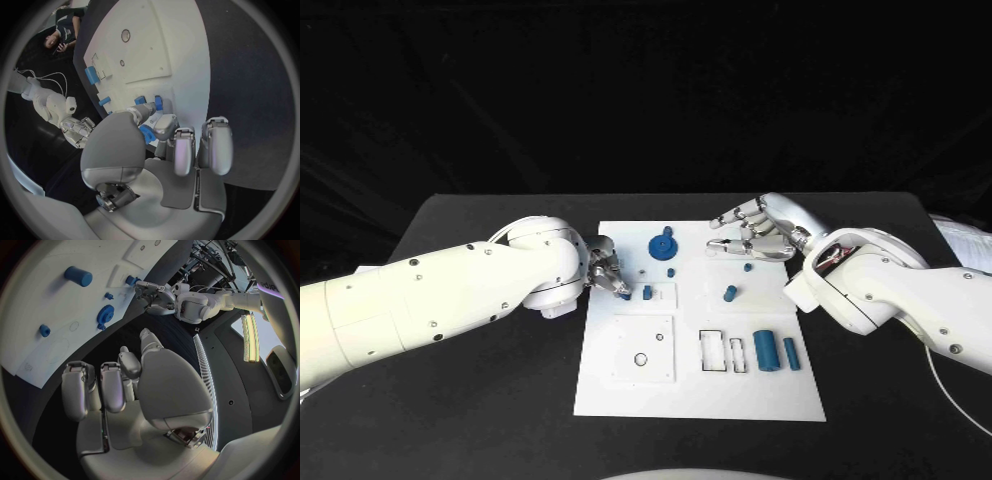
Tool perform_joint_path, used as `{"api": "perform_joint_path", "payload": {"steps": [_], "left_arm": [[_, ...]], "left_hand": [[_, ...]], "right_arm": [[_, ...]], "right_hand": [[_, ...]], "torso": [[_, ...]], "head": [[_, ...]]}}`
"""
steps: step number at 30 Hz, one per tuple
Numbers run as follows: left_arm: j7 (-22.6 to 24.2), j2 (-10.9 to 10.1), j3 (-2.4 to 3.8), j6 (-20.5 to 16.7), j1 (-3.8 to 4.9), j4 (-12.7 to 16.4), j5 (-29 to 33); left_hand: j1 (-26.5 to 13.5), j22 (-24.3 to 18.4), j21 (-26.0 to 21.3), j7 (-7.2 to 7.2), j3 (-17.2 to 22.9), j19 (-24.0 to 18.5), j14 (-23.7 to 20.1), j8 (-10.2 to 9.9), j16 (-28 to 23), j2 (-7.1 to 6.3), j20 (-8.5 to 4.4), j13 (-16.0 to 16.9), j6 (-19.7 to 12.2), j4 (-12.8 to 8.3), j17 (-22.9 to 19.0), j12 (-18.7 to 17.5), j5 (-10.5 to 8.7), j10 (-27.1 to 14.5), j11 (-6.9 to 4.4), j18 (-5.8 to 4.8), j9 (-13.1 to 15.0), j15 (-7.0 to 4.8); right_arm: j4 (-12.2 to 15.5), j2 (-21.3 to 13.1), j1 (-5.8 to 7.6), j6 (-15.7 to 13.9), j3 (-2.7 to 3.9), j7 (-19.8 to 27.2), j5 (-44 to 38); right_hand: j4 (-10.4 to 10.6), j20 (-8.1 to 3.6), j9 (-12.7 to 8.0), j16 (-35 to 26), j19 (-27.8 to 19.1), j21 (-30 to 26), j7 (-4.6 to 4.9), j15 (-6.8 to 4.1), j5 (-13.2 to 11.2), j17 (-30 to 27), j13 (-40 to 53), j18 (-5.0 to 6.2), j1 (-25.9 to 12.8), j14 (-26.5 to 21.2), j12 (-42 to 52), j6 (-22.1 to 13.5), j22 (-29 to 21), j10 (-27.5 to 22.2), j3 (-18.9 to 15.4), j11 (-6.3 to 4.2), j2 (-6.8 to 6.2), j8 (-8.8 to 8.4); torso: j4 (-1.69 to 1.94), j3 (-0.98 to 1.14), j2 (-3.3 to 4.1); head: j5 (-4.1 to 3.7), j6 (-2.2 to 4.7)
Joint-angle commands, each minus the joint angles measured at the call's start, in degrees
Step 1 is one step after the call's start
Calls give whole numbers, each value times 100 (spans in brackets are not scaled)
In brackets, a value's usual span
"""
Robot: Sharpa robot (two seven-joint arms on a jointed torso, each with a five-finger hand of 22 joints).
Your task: Assemble the parts on the task board
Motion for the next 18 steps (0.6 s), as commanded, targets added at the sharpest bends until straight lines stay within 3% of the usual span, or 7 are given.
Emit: {"api": "perform_joint_path", "payload": {"steps": [1,18], "left_arm": [[-234,11,-13,212,-15,8,-42],[-245,211,-46,443,-21,-187,74]], "left_hand": [[3,931,11,-90,578,197,604,24,18,46,-30,13,57,-586,1510,39,29,30,-6,10,0,-43],[-253,967,37,-144,466,219,604,106,18,28,-41,160,149,-505,1510,194,4,131,-37,0,7,-62]], "right_arm": [[6,6,-5,72,0,15,-25],[14,5,-5,71,0,13,-25]], "right_hand": [[-1,6,7,-10,-45,-37,-14,-10,29,-5,-8,46,-33,226,-21,43,283,1,-42,-16,11,22],[-1,6,7,-10,-45,-37,-14,-10,29,-5,-8,46,-33,226,-21,43,283,1,-42,-16,11,22]], "torso": [[-5,1,-1],[-9,3,2]], "head": [[6,-11],[-19,-41]]}}
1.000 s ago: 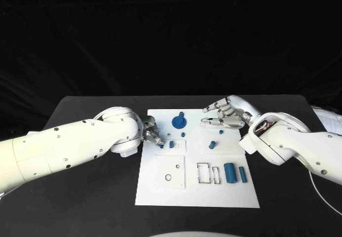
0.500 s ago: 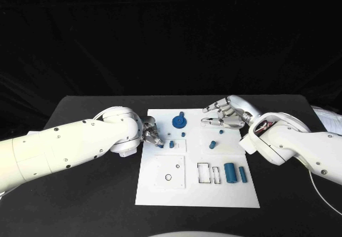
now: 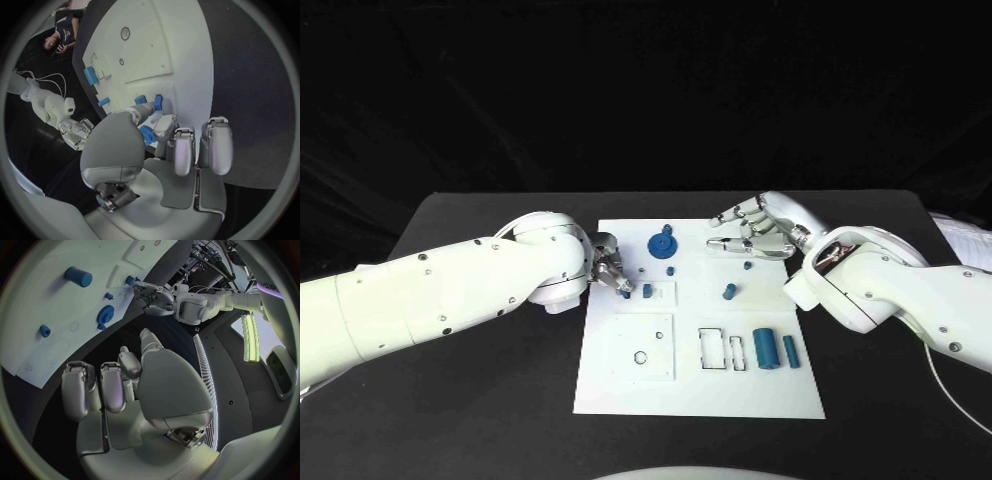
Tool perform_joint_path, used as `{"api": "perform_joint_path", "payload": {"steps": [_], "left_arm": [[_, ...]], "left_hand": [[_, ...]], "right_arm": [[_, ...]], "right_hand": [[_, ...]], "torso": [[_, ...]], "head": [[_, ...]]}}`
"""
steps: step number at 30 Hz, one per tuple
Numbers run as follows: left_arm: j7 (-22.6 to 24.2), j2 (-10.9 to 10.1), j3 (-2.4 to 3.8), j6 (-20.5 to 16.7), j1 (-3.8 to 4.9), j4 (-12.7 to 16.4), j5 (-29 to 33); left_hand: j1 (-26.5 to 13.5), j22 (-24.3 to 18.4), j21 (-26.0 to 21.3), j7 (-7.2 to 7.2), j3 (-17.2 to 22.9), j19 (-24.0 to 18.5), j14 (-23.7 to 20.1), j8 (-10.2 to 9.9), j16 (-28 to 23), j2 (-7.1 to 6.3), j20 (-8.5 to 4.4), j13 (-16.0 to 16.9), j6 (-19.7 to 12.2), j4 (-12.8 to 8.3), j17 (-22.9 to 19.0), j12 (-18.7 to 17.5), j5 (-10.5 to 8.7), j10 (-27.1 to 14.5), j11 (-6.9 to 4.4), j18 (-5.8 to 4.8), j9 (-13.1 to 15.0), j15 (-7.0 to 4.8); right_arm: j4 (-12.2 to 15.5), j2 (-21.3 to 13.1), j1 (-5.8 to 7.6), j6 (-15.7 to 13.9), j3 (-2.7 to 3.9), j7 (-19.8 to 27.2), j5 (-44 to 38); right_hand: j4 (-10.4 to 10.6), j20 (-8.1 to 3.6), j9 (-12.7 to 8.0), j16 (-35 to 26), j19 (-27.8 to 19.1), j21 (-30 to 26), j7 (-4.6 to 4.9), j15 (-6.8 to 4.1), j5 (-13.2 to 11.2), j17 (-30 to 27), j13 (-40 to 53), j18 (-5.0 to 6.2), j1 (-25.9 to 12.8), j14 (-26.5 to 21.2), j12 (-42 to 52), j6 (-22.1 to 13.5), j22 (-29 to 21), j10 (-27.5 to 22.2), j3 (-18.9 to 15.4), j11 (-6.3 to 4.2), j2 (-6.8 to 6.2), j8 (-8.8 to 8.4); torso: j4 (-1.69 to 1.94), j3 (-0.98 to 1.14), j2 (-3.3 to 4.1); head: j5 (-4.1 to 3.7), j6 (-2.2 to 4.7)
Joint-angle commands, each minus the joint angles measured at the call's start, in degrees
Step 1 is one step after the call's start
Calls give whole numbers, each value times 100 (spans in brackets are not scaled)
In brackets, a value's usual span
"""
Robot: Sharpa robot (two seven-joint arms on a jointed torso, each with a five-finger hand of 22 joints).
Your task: Assemble the parts on the task board
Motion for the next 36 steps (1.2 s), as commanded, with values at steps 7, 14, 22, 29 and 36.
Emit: {"api": "perform_joint_path", "payload": {"steps": [7,14,22,29,36], "left_arm": [[-256,72,-45,392,-46,-66,109],[-287,87,-45,441,-47,-97,112],[-296,92,-43,459,-47,-130,87],[-299,94,-40,449,-47,-145,62],[-296,90,-32,400,-47,-147,36]], "left_hand": [[-271,976,39,-148,314,223,588,14,18,1,-57,77,133,-407,1510,90,-12,59,-28,-1,-43,-63],[-425,1001,59,-170,173,240,588,19,18,25,-68,131,192,-312,1510,141,-15,86,-44,-9,-80,-76],[-674,1026,77,-188,-60,256,588,4,18,23,-80,184,266,-141,1510,190,-16,114,-58,-16,-168,-86],[-874,1047,91,-195,-273,269,588,-6,18,-24,-86,210,324,19,1510,211,-18,128,-63,-21,-258,-90],[-998,1067,107,-201,-460,283,588,-4,18,-54,-90,236,367,161,1510,233,-15,145,-67,-27,-324,-95]], "right_arm": [[13,-2,-4,66,0,12,-25],[15,-3,-4,63,0,12,-25],[11,-5,-4,60,0,9,-25],[5,-6,-4,52,0,7,-25],[2,-5,-4,39,0,7,-25]], "right_hand": [[2,4,8,-16,-46,-41,-15,-12,42,-8,-13,47,-26,227,-25,49,280,-2,-59,-18,20,22],[2,4,8,-16,-46,-41,-15,-12,42,-8,-13,47,-26,227,-25,49,280,-2,-59,-18,20,22],[2,4,8,-16,-46,-41,-15,-12,42,-8,-13,47,-26,227,-25,49,280,-2,-59,-18,20,22],[2,4,8,-23,-49,-45,-15,-13,44,-17,-18,48,-22,225,-31,49,276,-5,-65,-18,21,21],[11,3,7,-30,-61,-55,-14,-12,48,-25,-21,52,-32,224,-34,47,259,-7,-76,-17,23,20]], "torso": [[9,2,-3],[5,0,-4],[10,-1,-4],[6,0,-5],[5,-2,-5]], "head": [[-26,-23],[-24,-30],[-28,-30],[-22,-30],[-23,-26]]}}
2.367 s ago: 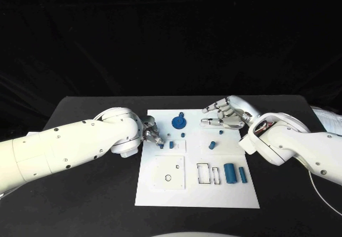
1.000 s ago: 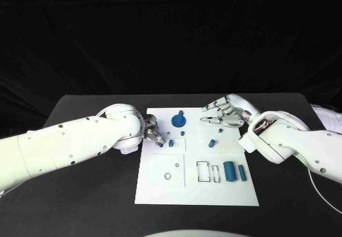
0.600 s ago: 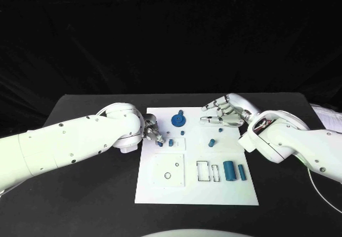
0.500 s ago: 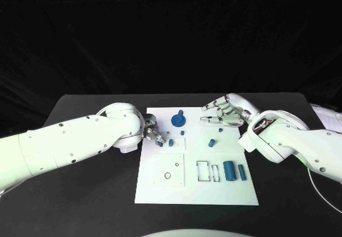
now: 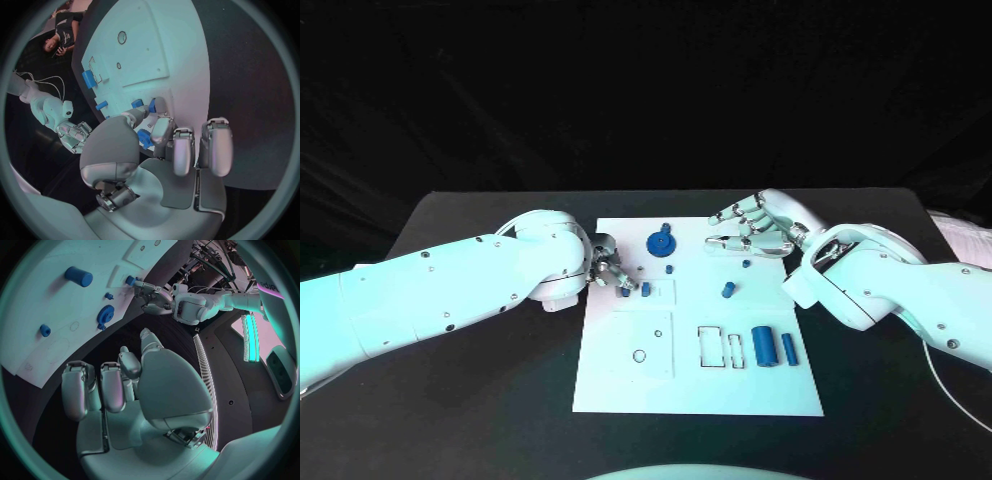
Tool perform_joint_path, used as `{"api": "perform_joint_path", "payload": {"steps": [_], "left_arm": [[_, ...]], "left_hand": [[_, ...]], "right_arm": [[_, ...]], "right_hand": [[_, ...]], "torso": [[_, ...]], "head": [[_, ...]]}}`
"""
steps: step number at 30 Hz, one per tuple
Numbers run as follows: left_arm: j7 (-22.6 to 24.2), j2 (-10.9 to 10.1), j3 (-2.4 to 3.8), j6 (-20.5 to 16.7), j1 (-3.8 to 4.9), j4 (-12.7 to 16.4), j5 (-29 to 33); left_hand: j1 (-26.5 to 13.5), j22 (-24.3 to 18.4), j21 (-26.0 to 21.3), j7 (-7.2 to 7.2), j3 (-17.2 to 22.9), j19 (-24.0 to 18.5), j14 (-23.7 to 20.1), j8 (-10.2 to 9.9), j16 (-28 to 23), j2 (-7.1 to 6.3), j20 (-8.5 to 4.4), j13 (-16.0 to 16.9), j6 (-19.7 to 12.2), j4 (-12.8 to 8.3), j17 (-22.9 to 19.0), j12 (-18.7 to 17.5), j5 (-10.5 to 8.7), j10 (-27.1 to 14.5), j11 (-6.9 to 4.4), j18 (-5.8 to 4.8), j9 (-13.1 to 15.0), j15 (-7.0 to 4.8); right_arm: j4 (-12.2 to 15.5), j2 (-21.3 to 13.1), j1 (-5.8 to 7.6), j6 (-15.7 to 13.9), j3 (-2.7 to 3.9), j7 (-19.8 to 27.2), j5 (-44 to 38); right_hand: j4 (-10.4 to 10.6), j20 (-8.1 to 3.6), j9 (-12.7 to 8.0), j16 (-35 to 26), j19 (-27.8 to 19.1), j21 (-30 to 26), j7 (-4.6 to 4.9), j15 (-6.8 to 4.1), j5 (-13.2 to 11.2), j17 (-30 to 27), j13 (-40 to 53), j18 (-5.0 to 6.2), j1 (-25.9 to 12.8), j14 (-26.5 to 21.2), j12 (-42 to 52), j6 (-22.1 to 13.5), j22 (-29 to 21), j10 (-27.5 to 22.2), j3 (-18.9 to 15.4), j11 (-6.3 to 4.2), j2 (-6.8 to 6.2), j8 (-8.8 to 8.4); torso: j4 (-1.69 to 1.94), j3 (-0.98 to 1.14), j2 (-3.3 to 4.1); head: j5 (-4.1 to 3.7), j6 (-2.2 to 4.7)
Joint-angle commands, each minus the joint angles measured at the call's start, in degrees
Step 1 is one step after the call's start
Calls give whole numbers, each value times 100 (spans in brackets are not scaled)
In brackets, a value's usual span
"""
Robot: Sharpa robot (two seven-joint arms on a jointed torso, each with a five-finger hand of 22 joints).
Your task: Assemble the parts on the task board
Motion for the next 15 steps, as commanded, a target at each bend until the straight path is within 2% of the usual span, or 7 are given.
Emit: {"api": "perform_joint_path", "payload": {"steps": [1,7,15], "left_arm": [[-298,10,-22,145,-40,5,25],[-293,-18,-14,64,-41,26,1],[-265,-183,11,-169,-41,188,-31]], "left_hand": [[-88,1069,21,8,-101,283,602,5,18,-27,-49,11,38,38,1507,14,-30,10,28,-28,-25,-27],[-298,1090,35,14,-560,296,602,26,18,-75,-48,29,90,304,1507,30,-35,24,33,-33,-94,-23],[-270,1093,26,7,-1088,297,602,50,18,3,-56,14,91,537,1507,11,-30,17,27,-32,-178,-32]], "right_arm": [[4,2,-4,39,0,9,-25],[-1,3,-4,35,0,10,-25],[-16,8,-10,42,-1,14,-23]], "right_hand": [[0,-18,9,-30,-40,-34,5,-12,24,-6,-7,52,-32,224,-34,28,261,-7,-33,-17,23,20],[8,-18,8,-39,-44,-38,6,-12,28,-18,-15,53,-42,222,-45,27,254,-13,-43,-16,26,18],[8,-18,8,-39,-44,-38,6,-12,28,-18,-15,53,-42,222,-45,27,254,-13,-43,-16,26,18]], "torso": [[0,1,1],[3,-3,2],[0,-6,1]], "head": [[1,1],[-1,4],[-5,14]]}}
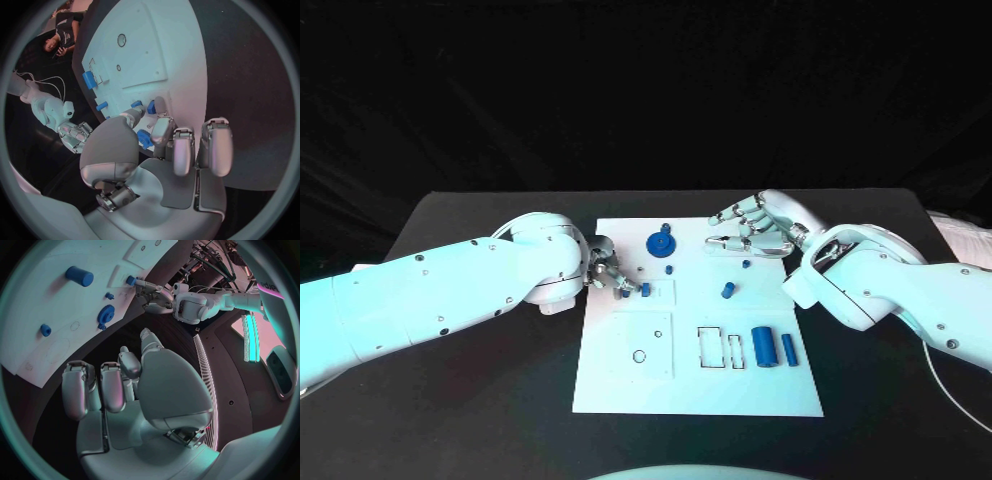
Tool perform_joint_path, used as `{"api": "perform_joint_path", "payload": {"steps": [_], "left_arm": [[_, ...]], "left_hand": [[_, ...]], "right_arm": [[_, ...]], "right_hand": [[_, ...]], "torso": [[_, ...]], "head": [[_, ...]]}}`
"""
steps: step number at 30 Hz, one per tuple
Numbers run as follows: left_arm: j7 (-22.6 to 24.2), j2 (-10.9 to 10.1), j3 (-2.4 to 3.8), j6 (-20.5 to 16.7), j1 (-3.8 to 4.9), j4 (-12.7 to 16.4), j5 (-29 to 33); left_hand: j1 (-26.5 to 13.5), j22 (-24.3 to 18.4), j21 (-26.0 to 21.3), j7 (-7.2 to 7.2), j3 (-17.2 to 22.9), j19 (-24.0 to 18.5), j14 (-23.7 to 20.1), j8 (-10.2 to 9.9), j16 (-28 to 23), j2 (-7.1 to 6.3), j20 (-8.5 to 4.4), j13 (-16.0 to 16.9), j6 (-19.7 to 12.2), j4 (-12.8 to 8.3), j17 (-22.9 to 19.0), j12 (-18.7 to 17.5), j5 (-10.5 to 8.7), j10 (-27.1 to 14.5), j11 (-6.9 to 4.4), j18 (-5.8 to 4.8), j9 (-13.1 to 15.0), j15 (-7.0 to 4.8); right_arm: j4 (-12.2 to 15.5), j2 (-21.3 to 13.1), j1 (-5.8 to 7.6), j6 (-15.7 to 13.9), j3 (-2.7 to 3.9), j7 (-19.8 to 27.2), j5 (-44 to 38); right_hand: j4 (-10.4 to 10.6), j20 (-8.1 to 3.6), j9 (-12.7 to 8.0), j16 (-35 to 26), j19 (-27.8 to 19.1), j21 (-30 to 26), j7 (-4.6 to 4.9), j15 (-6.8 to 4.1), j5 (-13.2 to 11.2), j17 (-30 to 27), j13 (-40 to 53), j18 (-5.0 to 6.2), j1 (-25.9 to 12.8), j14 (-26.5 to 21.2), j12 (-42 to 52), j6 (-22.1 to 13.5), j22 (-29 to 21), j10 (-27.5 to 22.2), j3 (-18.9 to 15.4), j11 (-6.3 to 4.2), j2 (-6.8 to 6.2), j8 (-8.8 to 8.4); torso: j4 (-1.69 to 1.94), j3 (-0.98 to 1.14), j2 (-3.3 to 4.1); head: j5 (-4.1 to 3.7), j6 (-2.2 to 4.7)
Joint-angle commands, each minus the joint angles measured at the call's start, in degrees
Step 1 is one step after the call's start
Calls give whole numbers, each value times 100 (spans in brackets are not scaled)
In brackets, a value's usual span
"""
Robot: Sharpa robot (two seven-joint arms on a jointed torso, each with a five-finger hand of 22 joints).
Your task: Assemble the parts on the task board
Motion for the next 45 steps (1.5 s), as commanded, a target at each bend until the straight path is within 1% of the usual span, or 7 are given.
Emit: {"api": "perform_joint_path", "payload": {"steps": [1,13,17,22,28,40,45], "left_arm": [[-257,-70,8,-154,-14,71,-13],[160,-215,58,-1041,-3,205,308],[762,-256,60,-1646,-3,213,547],[1511,-259,60,-2271,-2,140,932],[2463,-68,37,-2589,-3,-86,286],[3489,566,-52,-2146,-48,-605,-1674],[3424,703,-63,-1915,-78,-734,-2096]], "left_hand": [[-5,1088,20,1,-124,293,602,22,18,77,-56,-28,35,57,1507,-3,-30,11,27,-30,-20,-32],[-106,786,-377,121,-1015,68,602,-4,18,402,-18,-1199,-341,286,1507,-1085,-38,-604,127,78,-132,20],[49,329,-979,208,-1239,-271,524,-31,-156,535,30,-2147,-558,289,1243,-1995,-25,-1168,210,230,-182,94],[286,-1841,-3977,609,-1624,-2046,-650,-310,-2248,441,291,-2719,-1353,280,-1243,-2746,-126,-2235,589,763,-406,398],[2163,-2533,-4952,837,-1422,-2338,-1717,-471,-4116,421,533,-3376,-1717,-294,-3126,-3383,-177,-2970,825,851,-776,621],[3144,-2863,-5270,757,-646,-1861,-1283,-1616,-4449,31,503,-5286,-994,-709,-3648,-5005,-411,-2535,849,874,-2068,586],[3022,-1904,-3895,726,-615,-855,-85,-1831,-2368,-10,430,-5647,-688,-670,-1608,-5258,-415,-2225,791,673,-2308,516]], "right_arm": [[-1,5,-8,45,-1,15,-22],[-10,17,-23,66,-7,6,-20],[-12,14,-27,68,-10,4,-19],[-15,11,-30,69,-14,0,-16],[-24,25,-32,68,-18,1,-14],[-44,53,-35,38,-20,11,-13],[-42,56,-36,25,-20,10,-13]], "right_hand": [[2,3,9,-39,-24,-38,6,-12,29,-5,-2,53,-42,222,-20,27,255,-13,-37,-16,26,18],[2,3,9,-39,-24,-38,6,-12,29,-5,-2,53,-42,222,-20,27,255,-13,-37,-16,26,18],[2,3,9,-39,-24,-38,6,-12,29,-5,-2,53,-42,222,-20,27,255,-13,-37,-16,26,18],[2,3,9,-39,-24,-38,6,-12,29,-5,-2,53,-42,222,-20,27,255,-13,-37,-16,26,18],[12,3,8,-43,-24,-41,6,-12,36,-6,-1,54,-51,222,-16,26,253,-13,-52,-16,31,17],[11,2,8,-45,-25,-42,6,-12,42,-7,-5,54,-44,222,-21,26,251,-16,-52,-17,37,16],[9,2,8,-48,-26,-45,5,-12,47,-11,-7,55,-37,221,-24,27,248,-18,-52,-17,44,16]], "torso": [[3,0,-1],[-8,-1,3],[-3,7,1],[8,13,1],[-3,10,6],[-40,-7,27],[-27,-8,29]], "head": [[-7,6],[8,45],[-14,55],[-24,72],[-46,98],[-67,150],[-86,152]]}}
